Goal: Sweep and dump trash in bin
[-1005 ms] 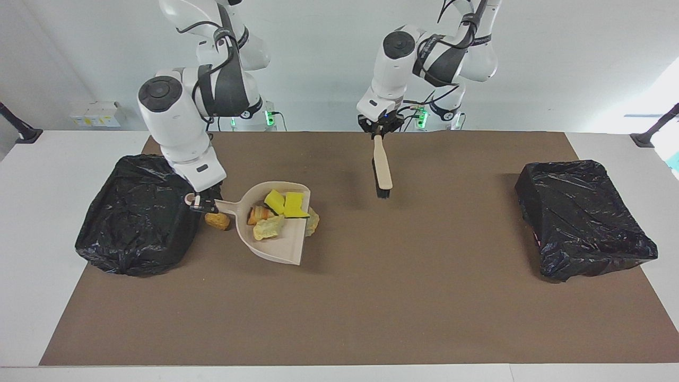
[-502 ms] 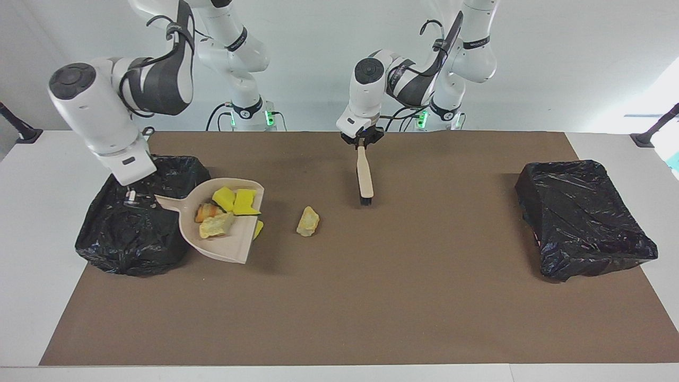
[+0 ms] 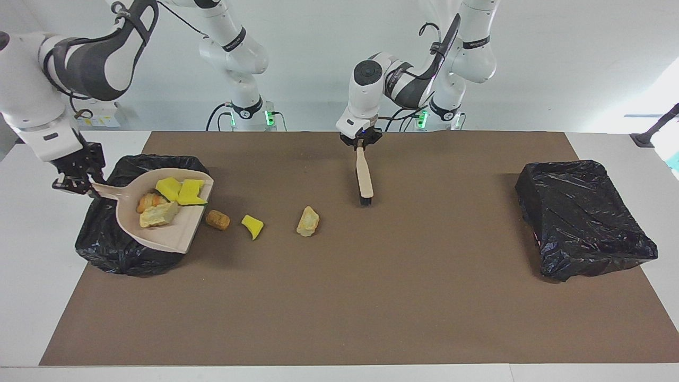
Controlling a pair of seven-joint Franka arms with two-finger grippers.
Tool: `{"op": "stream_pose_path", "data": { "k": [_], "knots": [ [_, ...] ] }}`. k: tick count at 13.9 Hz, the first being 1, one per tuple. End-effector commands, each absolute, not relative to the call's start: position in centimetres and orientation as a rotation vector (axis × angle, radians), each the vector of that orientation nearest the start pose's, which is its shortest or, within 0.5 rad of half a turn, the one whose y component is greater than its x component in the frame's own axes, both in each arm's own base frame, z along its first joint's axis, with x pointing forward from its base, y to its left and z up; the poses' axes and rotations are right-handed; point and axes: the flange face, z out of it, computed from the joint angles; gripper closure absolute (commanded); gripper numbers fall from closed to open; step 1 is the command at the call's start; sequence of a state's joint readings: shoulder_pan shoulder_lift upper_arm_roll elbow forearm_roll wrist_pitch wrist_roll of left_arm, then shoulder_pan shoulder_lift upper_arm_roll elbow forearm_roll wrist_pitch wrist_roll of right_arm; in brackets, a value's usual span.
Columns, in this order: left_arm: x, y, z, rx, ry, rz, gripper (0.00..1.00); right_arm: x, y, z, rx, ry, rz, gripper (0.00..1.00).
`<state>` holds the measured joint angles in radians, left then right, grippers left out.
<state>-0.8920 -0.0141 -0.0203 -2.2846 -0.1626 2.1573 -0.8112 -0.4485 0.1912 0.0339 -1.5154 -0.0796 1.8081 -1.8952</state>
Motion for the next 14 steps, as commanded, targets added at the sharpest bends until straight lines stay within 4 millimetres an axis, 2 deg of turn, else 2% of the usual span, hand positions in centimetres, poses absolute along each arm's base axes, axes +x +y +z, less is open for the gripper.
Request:
{"op": "stream_pose_path", "data": {
  "k": [1, 2, 4, 5, 6, 7, 9, 11, 14],
  "knots": [
    [29.4, -39.3, 33.9, -3.150, -0.010, 0.254, 1.00, 56.3, -28.8, 57.4, -2.395, -2.269, 0.095, 1.00],
    [29.5, -39.2, 33.9, -3.151, -0.015, 0.252, 1.00, 56.1, -29.4, 57.5, -2.410, -2.280, 0.125, 1.00],
    [30.1, -39.1, 33.6, -3.149, -0.030, 0.254, 0.69, 55.8, -30.2, 57.7, -2.425, -2.288, 0.169, 1.00],
    [30.3, -39.0, 33.6, -3.149, -0.035, 0.256, 0.58, 55.8, -30.3, 57.8, -2.433, -2.300, 0.184, 1.00],
    [30.5, -38.9, 33.6, -3.142, -0.067, 0.263, 0.24, 55.8, -30.5, 57.9, -2.437, -2.312, 0.207, 1.00],
    [30.7, -38.6, 33.7, -3.138, -0.080, 0.270, 0.00, 55.6, -30.9, 57.9, -2.446, -2.310, 0.229, 1.00],
    [33.0, -36.9, 34.7, -3.137, -0.162, 0.280, 0.00, 55.5, -31.2, 58.2, -2.452, -2.311, 0.238, 1.00],
    [35.8, -35.8, 36.8, -3.153, -0.240, 0.263, 0.00, 55.2, -31.7, 58.3, -2.461, -2.306, 0.255, 1.00],
    [39.0, -31.9, 38.8, -3.146, -0.360, 0.266, 0.00, 55.2, -31.7, 58.3, -2.459, -2.319, 0.310, 1.00]
  ]
}}
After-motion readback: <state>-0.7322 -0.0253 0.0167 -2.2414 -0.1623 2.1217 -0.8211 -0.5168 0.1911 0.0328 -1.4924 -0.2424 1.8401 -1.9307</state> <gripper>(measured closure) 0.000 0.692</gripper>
